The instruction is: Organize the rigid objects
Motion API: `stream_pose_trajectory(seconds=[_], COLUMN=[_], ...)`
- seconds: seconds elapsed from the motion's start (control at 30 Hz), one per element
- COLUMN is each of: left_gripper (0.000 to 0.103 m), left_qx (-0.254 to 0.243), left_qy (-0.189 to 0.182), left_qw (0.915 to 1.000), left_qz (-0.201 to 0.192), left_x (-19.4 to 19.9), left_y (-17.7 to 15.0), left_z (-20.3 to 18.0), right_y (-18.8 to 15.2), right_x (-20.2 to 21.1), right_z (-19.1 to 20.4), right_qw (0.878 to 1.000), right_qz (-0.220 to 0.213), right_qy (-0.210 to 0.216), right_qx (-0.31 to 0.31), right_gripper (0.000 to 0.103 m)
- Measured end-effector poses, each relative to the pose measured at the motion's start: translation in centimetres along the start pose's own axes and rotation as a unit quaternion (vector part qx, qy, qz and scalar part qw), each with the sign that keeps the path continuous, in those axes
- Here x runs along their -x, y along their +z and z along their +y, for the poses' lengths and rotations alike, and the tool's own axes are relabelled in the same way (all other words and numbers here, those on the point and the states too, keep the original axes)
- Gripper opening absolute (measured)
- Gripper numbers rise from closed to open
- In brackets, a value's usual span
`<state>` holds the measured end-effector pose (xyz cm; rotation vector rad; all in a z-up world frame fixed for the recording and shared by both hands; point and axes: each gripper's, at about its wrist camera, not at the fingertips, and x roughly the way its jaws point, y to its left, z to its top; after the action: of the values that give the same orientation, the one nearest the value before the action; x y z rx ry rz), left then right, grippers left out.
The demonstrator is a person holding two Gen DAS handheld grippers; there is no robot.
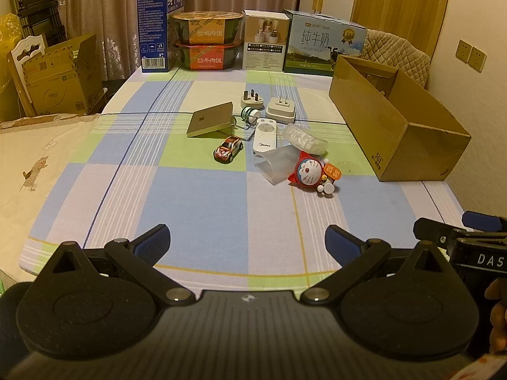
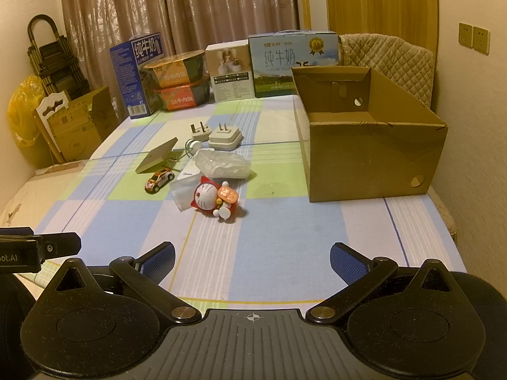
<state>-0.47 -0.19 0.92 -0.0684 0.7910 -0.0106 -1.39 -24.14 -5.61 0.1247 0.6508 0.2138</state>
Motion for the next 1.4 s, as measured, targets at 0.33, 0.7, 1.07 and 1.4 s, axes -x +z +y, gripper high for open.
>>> stream_pose_trajectory(seconds=[0.33, 0.7, 1.07, 1.4], left_gripper=[0.102, 0.102, 0.102, 0.102], left_qx=[-0.001, -0.004, -0.023, -0.067], left_qy=[0.0, -0.006, -0.02, -0.031], left_qw=[1.0, 1.0, 0.9995, 0.9973], left_qz=[0.0, 0.002, -0.003, 0.001], left_x=[0.0, -0.2, -1.5, -5.9], left_y=[0.0, 0.5, 2.4, 5.7], left_z=[0.0, 0.0, 1.1, 3.3], right_y=[0.0, 0.0, 0.9, 2.5], right_x=[-0.3, -0.5, -1.5, -5.0], right_z=[0.5, 0.6, 0.9, 2.2], right_qw=[1.0, 1.0, 0.999, 0.991], right_qz=[0.001, 0.001, -0.009, -0.019], right_qy=[-0.001, -0.001, 0.008, 0.053], right_qx=[0.002, 0.005, 0.034, 0.123], right_gripper=[0.101, 0.101, 0.101, 0.101])
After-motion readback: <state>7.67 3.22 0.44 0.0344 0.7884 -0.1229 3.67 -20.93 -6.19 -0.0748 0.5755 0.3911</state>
